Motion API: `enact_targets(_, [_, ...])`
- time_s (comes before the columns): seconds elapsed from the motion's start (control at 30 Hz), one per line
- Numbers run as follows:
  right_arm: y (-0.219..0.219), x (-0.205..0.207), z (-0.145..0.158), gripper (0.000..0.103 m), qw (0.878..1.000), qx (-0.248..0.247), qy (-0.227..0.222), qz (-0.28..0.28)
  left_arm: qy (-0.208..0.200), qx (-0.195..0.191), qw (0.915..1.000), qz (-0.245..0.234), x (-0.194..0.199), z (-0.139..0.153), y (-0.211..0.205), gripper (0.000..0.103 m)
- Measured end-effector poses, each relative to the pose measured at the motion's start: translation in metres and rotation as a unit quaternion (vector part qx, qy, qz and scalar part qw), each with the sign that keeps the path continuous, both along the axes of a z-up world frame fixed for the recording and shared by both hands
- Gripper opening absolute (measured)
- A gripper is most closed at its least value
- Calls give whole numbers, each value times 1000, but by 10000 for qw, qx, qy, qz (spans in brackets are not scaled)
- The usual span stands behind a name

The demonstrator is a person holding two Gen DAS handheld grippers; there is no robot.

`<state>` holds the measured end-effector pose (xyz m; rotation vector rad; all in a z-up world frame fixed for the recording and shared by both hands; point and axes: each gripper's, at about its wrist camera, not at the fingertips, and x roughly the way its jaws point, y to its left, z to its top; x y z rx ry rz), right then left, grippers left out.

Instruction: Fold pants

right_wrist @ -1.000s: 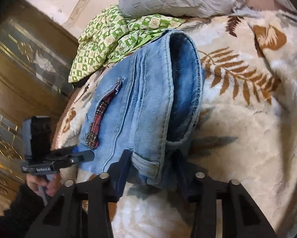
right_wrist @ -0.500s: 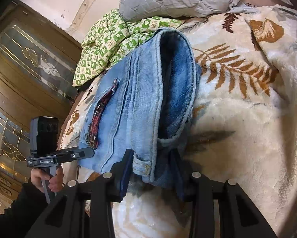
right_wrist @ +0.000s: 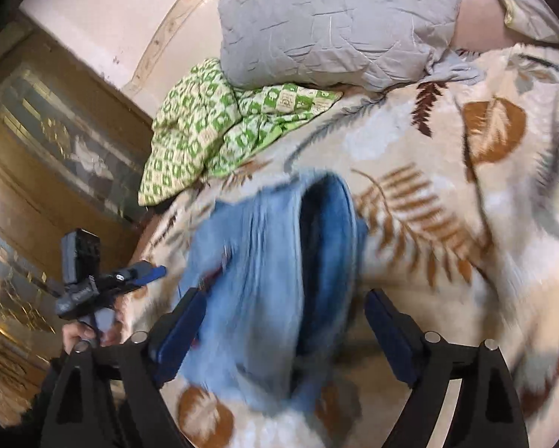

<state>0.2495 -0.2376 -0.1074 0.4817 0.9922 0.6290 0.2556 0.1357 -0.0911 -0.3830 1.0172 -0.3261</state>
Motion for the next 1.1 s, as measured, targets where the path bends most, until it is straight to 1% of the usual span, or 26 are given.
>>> enact_targets(0.07, [7,23,-2,89,9997,184,187,-15,70,273,9996,-23,21,-6,-5,96])
enact_targets(0.17, [21,49,-8,89,9992,192,363,23,320,440,9984,-131,45,-21,-17,96])
enact_targets(0.2, [25,55,-11,89,9990,162,415,43,404,422,9982,-164,50,-25,-19,96])
enact_targets(0.27, [33,68,-19,83,9985,60,530,126,516,205,9981,-268,59,-33,-21,96])
enact_targets(0.3, [36,72,-23,67,9984,12,557,136,498,159,9983,-270,61,-35,-21,95])
enact_targets(0.33, [37,76,-28,43,9979,-16,635,159,487,120,9983,-302,62,-36,-22,86])
enact_targets(0.37, [37,79,-33,34,9974,73,701,179,494,-13,9979,-408,63,-38,-22,76])
enact_targets(0.4, [36,81,-36,26,9971,164,721,193,486,-104,9976,-474,64,-40,-22,69])
enact_targets(0.43, [37,82,-38,22,9974,150,672,220,455,-105,9976,-506,64,-40,-23,57])
enact_targets(0.47, [39,82,-38,21,9979,46,611,225,425,-121,9976,-535,65,-39,-23,54])
enact_targets(0.53, [40,83,-40,15,9983,-48,554,199,441,-183,9977,-485,66,-39,-21,45])
enact_targets(0.63, [37,81,-47,15,9984,-322,453,110,464,-275,9976,-429,66,-42,-19,43])
enact_targets(0.7, [28,79,-59,13,9982,-232,555,7,470,-408,9974,-363,66,-46,-15,43])
enact_targets(0.73, [21,79,-63,5,9981,-202,579,-83,473,-446,9974,-302,66,-49,-12,43])
enact_targets(0.77, [14,80,-66,7,9976,-274,593,-210,461,-532,9971,-290,65,-51,-10,43])
enact_targets(0.8, [9,81,-69,7,9975,-124,660,-207,418,-478,9975,-319,65,-50,-12,44])
enact_targets(0.83, [9,81,-69,7,9975,-94,685,-172,375,-386,9980,-336,64,-49,-15,44])
enact_targets(0.9, [18,78,-59,7,9978,-412,508,-91,372,-229,9986,-307,63,-46,-18,45])
enact_targets(0.97, [24,77,-52,7,9972,-613,418,-46,386,-130,9988,-283,63,-44,-20,46])
enact_targets(1.07, [25,77,-51,8,9968,-670,442,-62,380,102,9990,-215,62,-41,-24,55])
enact_targets(1.1, [24,76,-50,10,9969,-632,469,-89,348,237,9990,-170,61,-39,-25,64])
